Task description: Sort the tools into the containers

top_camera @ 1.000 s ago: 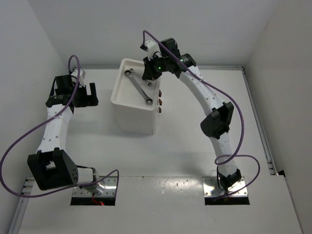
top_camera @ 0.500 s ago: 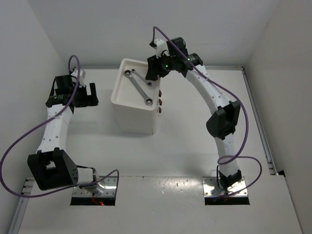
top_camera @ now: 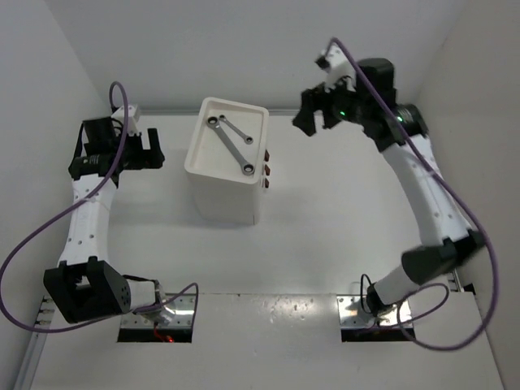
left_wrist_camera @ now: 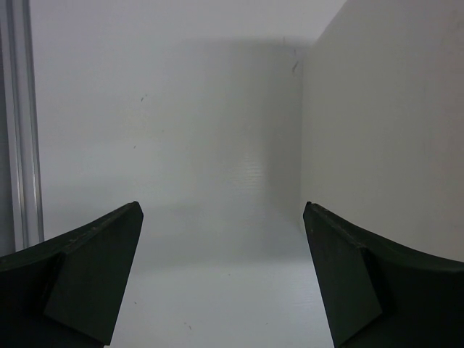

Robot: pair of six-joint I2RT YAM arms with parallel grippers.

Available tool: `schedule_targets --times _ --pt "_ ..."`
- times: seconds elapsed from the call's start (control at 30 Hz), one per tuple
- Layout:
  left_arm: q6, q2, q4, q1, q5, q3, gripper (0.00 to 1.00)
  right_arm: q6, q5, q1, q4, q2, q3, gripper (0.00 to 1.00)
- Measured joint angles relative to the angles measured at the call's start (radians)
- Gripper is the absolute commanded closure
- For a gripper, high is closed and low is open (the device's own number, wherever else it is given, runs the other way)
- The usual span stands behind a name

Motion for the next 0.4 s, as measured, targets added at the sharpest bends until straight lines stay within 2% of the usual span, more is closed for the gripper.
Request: schedule_targets --times 0.1,0.2,0.3,0.4 --pt "0.01 -0.009 -0.002 -0.005 0.001 -0.003 0.0 -0.013 0.058 -0.115 0.049 -0.254 -0.319 0.08" --pt "0.031 -0.023 0.005 -0.007 0.0 -0.035 0.0 -0.014 0.093 -0.205 0.117 -0.435 -0.653 0.06" --pt "0.062 -0.045 0.007 -0.007 -0.009 -0.091 0.0 -0.015 0.12 -0.266 0.137 -0.523 -0.955 0.05" --pt "0.093 -0.06 0.006 -0.007 -0.017 -0.145 0.0 -0.011 0.135 -0.327 0.111 -0.563 -1.13 0.05"
